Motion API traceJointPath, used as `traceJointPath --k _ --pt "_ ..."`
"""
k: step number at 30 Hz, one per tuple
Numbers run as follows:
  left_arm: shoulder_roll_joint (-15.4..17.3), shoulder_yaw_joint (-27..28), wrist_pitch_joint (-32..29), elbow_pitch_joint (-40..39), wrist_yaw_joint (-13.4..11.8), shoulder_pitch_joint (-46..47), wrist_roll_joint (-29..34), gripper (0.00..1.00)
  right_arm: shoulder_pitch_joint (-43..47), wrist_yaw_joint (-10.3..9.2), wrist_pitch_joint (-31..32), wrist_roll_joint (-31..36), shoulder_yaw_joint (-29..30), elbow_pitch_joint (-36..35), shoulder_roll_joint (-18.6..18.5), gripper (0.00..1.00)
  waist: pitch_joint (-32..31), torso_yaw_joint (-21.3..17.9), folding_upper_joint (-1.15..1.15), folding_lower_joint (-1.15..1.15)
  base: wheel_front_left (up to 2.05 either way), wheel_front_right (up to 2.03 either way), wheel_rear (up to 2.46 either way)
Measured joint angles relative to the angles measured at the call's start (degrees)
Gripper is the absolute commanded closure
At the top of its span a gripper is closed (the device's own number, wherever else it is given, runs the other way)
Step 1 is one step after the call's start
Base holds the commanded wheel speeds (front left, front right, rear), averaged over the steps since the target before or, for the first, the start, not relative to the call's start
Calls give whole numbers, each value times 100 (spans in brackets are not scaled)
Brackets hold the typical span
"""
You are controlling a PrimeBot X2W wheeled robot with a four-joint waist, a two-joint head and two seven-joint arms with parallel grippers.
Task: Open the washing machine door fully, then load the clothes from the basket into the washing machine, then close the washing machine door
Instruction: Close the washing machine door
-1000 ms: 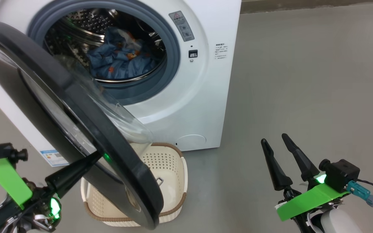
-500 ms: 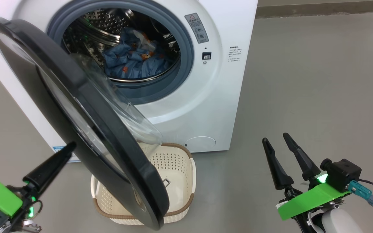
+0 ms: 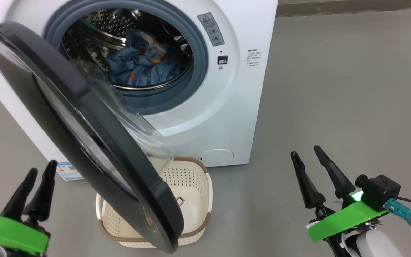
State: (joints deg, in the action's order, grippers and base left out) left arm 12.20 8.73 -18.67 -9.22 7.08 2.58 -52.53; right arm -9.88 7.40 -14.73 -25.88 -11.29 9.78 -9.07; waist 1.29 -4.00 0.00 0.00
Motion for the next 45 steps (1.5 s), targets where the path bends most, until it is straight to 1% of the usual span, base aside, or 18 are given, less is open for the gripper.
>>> traceJointPath --k 4,7,17,21,26,45 --pt "141 -310 922 162 0 -175 439 0 -1 0 0 1 9 -12 -15 0 23 -20 0 0 0 0 0" --pt "258 -471 1492 356 1 -261 734 0 -1 0 0 1 19 -16 -40 0 23 -20 0 0 0 0 0" --pt "438 -746 2975 1223 26 -495 1815 0 0 0 0 1 32 -21 -93 0 -13 -54 0 0 0 0 0" --pt "431 -748 3183 1349 25 -495 2035 0 1 0 0 1 38 -32 -112 0 -6 -57 0 0 0 0 0" --pt "364 -811 3252 1438 25 -495 2309 0 1 0 0 3 43 -32 -163 0 8 -51 0 0 0 0 0" --pt "162 -760 3307 1448 26 -494 2499 0 1 0 0 52 68 16 -203 0 21 -32 0 0 0 0 0"
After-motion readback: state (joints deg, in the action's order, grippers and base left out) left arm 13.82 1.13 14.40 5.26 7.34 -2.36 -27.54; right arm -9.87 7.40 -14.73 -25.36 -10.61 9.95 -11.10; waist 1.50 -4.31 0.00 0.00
